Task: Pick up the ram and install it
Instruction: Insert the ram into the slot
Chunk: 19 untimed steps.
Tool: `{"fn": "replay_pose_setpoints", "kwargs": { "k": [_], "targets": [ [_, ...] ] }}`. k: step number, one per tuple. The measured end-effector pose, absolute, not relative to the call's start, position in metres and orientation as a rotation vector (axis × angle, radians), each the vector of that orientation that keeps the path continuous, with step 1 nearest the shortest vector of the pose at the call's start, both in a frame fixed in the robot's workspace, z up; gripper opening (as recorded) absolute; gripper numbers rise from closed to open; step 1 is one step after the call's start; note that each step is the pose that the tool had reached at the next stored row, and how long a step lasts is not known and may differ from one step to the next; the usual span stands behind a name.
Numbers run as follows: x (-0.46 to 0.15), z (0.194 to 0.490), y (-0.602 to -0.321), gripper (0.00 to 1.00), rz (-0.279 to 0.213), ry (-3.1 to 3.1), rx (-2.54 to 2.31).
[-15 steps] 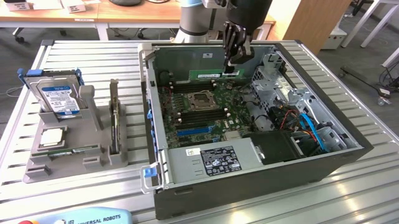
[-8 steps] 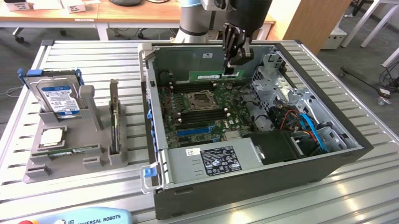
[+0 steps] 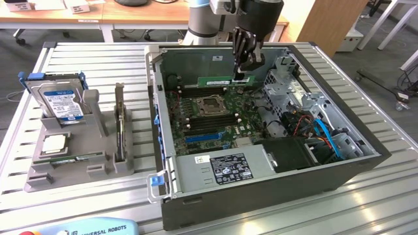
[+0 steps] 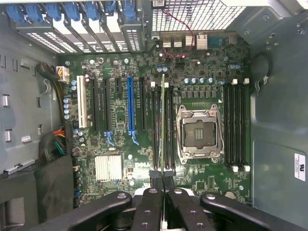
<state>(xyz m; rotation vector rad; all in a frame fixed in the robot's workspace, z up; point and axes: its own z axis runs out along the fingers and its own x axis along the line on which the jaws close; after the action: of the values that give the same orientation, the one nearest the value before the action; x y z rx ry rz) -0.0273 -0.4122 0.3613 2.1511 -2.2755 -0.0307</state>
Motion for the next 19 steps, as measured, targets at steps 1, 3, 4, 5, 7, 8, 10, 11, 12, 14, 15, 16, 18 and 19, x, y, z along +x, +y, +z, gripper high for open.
{"fn": "replay_pose_setpoints", "kwargs": {
  "k": [1,3,4,5,7,8,10,11,12,14,15,16,18,19],
  "targets": [
    [-0.0273,0.3605,-0.4122,0.12,-0.031,-2.274,2.152],
    [-0.0272,0.3592,-0.4122,0.12,-0.032,-2.272,2.154],
    [-0.0272,0.3586,-0.4122,0.12,-0.032,-2.269,2.156],
    [-0.0272,0.3582,-0.4122,0.12,-0.033,-2.266,2.158],
    [-0.0272,0.3574,-0.4122,0.12,-0.034,-2.256,2.166],
    [-0.0272,0.3571,-0.4122,0.12,-0.035,-2.249,2.17],
    [-0.0273,0.3569,-0.4122,0.12,-0.035,-2.241,2.176],
    [-0.0273,0.357,-0.4123,0.12,-0.035,-2.241,2.176],
    [-0.0273,0.3569,-0.4123,0.12,-0.035,-2.241,2.176],
    [-0.0273,0.3567,-0.4122,0.12,-0.035,-2.241,2.176],
    [-0.0272,0.3561,-0.4122,0.12,-0.035,-2.242,2.176],
    [-0.0272,0.3553,-0.4122,0.12,-0.035,-2.242,2.176],
    [-0.0273,0.3532,-0.4122,0.12,-0.035,-2.241,2.176],
    [-0.0272,0.352,-0.4122,0.12,-0.035,-2.241,2.176]
  ]
}}
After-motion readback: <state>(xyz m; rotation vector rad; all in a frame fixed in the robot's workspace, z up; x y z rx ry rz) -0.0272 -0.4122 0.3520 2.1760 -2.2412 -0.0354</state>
